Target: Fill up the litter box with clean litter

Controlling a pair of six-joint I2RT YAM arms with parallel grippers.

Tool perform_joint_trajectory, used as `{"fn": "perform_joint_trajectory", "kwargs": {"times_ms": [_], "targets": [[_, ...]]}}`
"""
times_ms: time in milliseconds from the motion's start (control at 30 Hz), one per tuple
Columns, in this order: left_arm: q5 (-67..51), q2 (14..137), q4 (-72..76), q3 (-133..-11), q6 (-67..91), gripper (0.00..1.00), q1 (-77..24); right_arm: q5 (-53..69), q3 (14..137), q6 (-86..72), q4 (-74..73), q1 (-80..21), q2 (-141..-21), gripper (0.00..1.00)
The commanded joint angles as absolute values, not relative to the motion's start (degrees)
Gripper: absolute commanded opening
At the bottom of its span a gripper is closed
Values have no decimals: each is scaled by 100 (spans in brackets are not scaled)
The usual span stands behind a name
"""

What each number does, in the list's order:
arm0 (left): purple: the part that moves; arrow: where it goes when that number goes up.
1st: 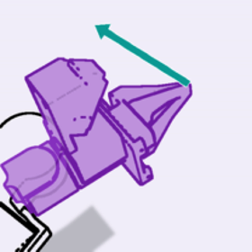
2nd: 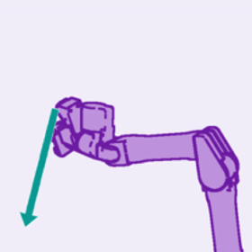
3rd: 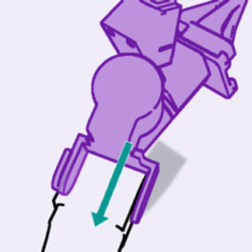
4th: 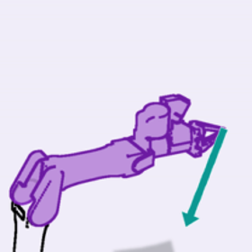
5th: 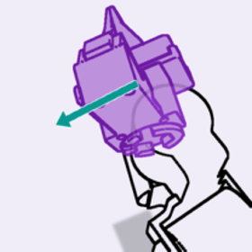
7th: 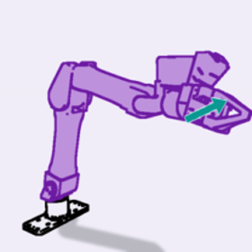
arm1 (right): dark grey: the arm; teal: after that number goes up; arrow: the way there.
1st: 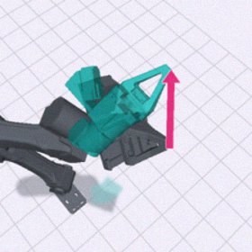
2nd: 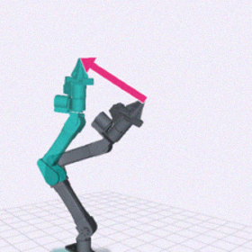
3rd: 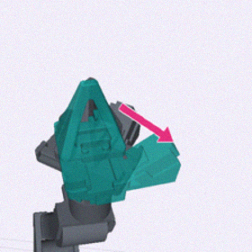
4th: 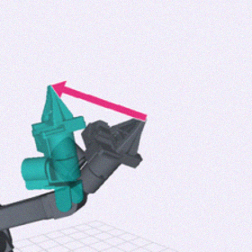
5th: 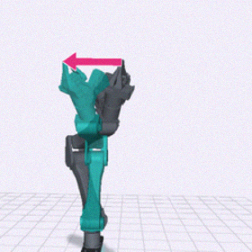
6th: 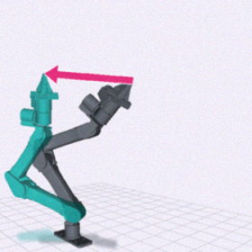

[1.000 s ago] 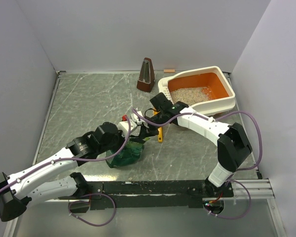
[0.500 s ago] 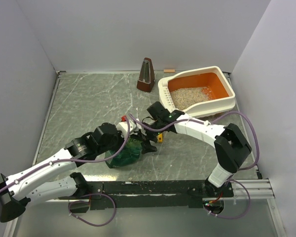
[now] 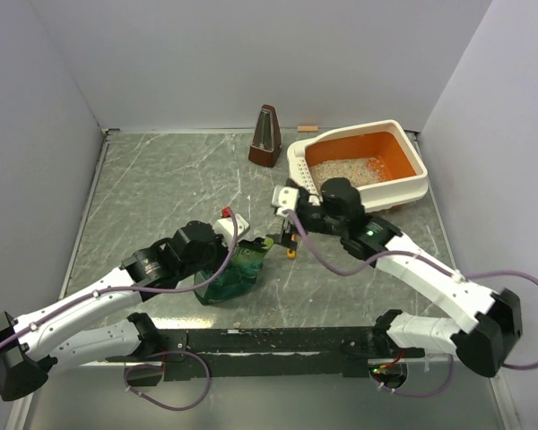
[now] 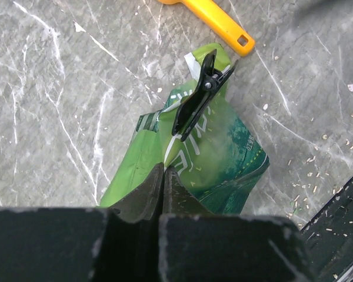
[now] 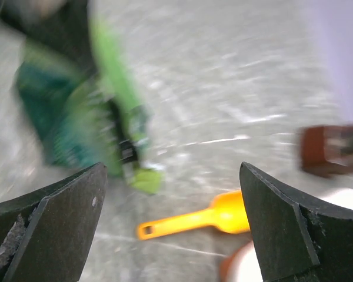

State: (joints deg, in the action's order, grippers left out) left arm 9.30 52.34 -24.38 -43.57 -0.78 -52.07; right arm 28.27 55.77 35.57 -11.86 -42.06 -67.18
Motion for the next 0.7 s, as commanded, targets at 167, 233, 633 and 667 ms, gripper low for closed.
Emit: {"fn": "perform_joint_trajectory", "kwargs": {"times_ms": [167,233,633,667], "targets": [[1292,5168,-2118,-4693,237,10,-5185,31,6326,1200,-973,-4140,-6248,100],[1301,5115,-2109,-4851,272,16,-5185,-491,6940,678,-1849,-4105,-6520,100],[2021,4913,-2188,-6397,404,99,-5177,-1932,7489,-1282,-2655,-4087,-6382,100],[2161,4983,-2206,-6459,457,99,-5177,-2038,7427,-1405,-2619,-4096,-6311,100]]}}
